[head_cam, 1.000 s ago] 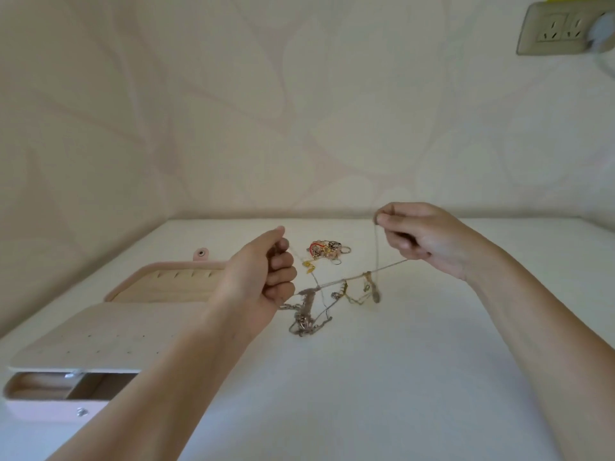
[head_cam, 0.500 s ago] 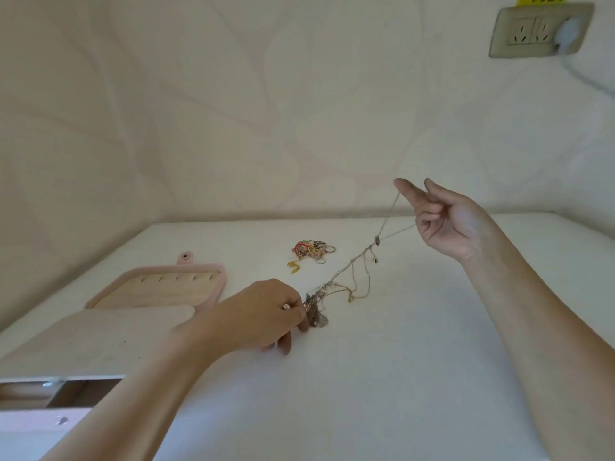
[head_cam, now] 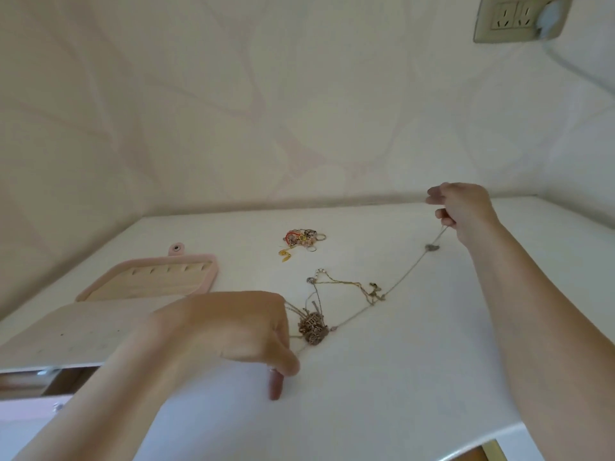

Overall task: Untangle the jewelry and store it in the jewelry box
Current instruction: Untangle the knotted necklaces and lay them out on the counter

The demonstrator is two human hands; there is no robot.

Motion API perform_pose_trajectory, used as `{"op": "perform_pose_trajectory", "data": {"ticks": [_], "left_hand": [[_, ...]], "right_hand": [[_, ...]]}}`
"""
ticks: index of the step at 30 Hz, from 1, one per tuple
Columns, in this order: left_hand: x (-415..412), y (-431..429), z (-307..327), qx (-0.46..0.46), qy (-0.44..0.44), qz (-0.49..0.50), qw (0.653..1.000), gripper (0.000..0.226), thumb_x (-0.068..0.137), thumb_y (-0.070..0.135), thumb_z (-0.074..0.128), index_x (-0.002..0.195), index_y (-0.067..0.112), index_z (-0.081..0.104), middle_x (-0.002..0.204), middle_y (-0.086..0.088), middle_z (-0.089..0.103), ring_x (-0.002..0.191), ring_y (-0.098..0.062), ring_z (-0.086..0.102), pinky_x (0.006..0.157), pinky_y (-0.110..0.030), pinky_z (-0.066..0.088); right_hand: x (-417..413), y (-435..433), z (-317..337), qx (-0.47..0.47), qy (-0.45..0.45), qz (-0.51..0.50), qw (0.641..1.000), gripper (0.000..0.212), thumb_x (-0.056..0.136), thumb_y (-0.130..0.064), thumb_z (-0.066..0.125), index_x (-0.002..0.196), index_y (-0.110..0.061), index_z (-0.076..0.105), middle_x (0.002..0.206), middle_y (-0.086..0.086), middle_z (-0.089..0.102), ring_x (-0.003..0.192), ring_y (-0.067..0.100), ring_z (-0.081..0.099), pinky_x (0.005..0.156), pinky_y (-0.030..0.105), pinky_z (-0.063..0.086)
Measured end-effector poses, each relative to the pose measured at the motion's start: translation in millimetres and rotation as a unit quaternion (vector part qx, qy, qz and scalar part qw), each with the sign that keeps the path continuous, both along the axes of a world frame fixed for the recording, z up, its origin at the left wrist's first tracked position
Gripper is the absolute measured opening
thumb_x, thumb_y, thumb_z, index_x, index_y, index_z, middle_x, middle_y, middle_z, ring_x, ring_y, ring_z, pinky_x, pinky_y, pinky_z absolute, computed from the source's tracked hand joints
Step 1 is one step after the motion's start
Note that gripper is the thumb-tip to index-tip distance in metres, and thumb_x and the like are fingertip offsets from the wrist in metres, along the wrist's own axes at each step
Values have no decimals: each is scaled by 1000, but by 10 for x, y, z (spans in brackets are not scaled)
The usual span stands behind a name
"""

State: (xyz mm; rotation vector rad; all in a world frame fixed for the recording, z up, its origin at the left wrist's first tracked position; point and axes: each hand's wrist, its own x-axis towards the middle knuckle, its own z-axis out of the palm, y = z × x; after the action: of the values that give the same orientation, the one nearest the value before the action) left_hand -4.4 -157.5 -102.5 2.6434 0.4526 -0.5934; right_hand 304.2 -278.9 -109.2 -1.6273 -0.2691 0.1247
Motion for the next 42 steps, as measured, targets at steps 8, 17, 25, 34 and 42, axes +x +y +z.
{"op": "perform_pose_trajectory", "data": {"ticks": [8,17,25,34,42], "left_hand": [[4,-9,28,115,-38,113,986,52,76,69,55,61,22,70,63,7,67,58,0,57,74,-20,47],[303,-209,-244,270,-303,134,904,24,93,40,51,113,27,53,112,11,53,102,-13,57,72,-25,37],[428,-153,-513,64,-177,-12,982,51,100,43,26,149,35,14,156,19,5,142,1,-1,117,-36,-4],[295,94,-425,66,-76,95,990,56,97,55,15,148,40,-2,155,20,-14,142,-6,-17,114,-52,-11],[317,271,-484,112,-46,146,982,72,90,67,22,148,37,-8,155,18,-16,143,-9,-17,112,-60,-1]], "right_hand": [[141,-213,-28,-159,-72,-102,979,30,99,-18,31,89,-13,59,56,6,54,50,16,52,47,27,35],[284,-425,-120,-400,-30,-42,915,26,91,-3,45,65,-8,43,80,9,50,55,19,39,51,24,32],[-82,-303,190,-522,-101,234,814,28,81,-18,74,106,-9,67,100,6,66,81,18,61,72,27,47],[-689,97,147,-626,-170,399,648,12,71,-23,81,79,-21,72,77,-5,65,72,8,57,75,24,44],[-528,43,141,-703,-192,296,617,25,80,-26,72,66,-11,57,62,2,47,54,17,40,51,25,29]]}}
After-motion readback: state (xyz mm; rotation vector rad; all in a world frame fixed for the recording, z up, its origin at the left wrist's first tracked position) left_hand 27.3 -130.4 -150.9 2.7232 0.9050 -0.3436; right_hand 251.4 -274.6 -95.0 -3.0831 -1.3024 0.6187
